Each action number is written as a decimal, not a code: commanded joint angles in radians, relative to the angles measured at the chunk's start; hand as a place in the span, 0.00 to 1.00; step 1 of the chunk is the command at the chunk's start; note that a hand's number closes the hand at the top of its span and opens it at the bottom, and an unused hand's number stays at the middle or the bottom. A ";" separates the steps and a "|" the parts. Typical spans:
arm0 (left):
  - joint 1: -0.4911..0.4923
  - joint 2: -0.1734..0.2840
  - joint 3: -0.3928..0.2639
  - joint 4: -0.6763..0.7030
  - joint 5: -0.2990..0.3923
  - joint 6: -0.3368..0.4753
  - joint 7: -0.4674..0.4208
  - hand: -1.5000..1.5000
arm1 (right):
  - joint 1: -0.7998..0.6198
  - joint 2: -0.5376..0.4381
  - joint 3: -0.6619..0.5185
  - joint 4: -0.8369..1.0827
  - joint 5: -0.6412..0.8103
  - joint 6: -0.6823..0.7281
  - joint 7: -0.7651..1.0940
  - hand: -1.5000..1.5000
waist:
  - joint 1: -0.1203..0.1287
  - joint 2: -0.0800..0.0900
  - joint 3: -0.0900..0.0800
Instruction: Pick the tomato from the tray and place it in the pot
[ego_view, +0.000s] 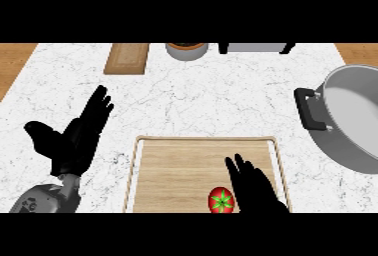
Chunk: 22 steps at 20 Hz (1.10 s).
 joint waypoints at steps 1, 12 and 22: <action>-0.009 0.011 0.051 0.017 0.018 -0.030 0.024 0.50 | 0.019 0.087 0.046 0.038 0.062 0.027 0.147 0.00 | -0.003 0.000 0.000; 0.037 -0.012 0.055 0.021 -0.005 -0.071 -0.032 0.50 | 0.012 0.121 0.006 0.264 0.118 -0.065 0.122 0.00 | 0.003 0.002 0.000; 0.039 -0.058 0.044 0.023 -0.060 -0.067 -0.023 0.50 | -0.037 0.123 -0.069 0.365 0.053 0.031 0.125 0.00 | 0.003 0.003 0.000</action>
